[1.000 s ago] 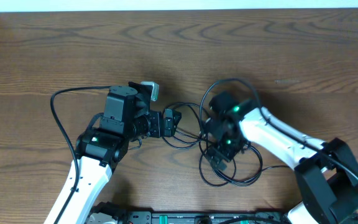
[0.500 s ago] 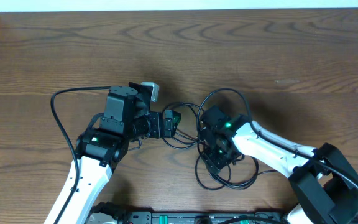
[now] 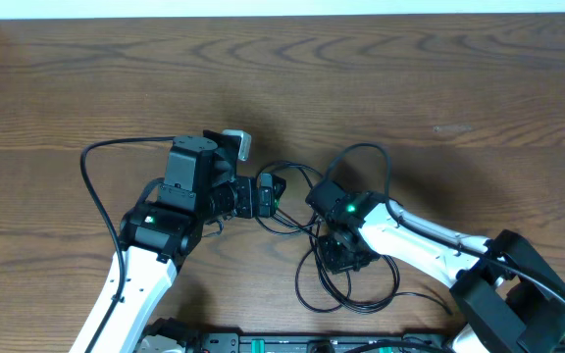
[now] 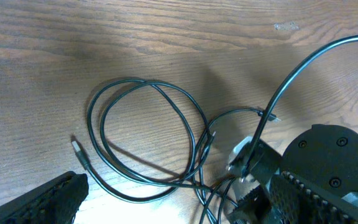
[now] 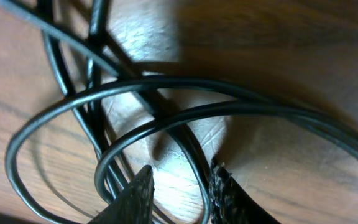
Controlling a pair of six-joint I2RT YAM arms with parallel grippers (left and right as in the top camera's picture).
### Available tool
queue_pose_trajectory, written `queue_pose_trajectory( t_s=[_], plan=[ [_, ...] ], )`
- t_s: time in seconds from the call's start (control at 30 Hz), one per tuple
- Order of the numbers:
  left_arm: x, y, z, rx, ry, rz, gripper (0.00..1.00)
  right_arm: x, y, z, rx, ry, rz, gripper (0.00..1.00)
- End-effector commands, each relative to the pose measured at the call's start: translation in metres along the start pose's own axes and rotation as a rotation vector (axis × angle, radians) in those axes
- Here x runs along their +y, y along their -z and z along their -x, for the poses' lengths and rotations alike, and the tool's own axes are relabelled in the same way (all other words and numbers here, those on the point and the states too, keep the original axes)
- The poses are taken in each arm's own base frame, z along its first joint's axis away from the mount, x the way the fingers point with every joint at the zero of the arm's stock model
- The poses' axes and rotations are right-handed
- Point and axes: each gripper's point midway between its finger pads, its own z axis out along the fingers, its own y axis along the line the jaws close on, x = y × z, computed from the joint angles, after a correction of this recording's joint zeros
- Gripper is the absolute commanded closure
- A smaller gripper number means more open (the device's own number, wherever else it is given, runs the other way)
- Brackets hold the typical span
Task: Untangle cables
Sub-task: 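Grasp a black cable loop with the right gripper beside the left gripper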
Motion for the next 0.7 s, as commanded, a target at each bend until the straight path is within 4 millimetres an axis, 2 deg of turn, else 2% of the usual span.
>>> queue_pose_trajectory(
  t_s=[0.0, 0.07, 0.4, 0.53, 0.67],
  plan=[
    [-0.002, 0.005, 0.009, -0.028, -0.024, 0.005, 0.01, -0.008, -0.009, 0.002, -0.022, -0.162, -0.042, 0.70],
    [-0.002, 0.005, 0.010, -0.028, -0.027, 0.005, 0.02, -0.003, -0.009, 0.007, -0.038, -0.174, -0.018, 0.65],
    [-0.002, 0.005, 0.009, -0.027, -0.039, 0.005, 0.01, 0.013, -0.005, 0.040, -0.168, -0.267, 0.060, 0.65],
    [-0.002, 0.005, 0.009, -0.027, -0.039, 0.005, 0.01, -0.003, 0.000, 0.059, -0.281, -0.284, -0.022, 0.58],
    [-0.002, 0.005, 0.009, -0.027, -0.039, 0.005, 0.02, -0.039, 0.013, 0.081, -0.444, -0.313, -0.202, 0.40]
  ],
)
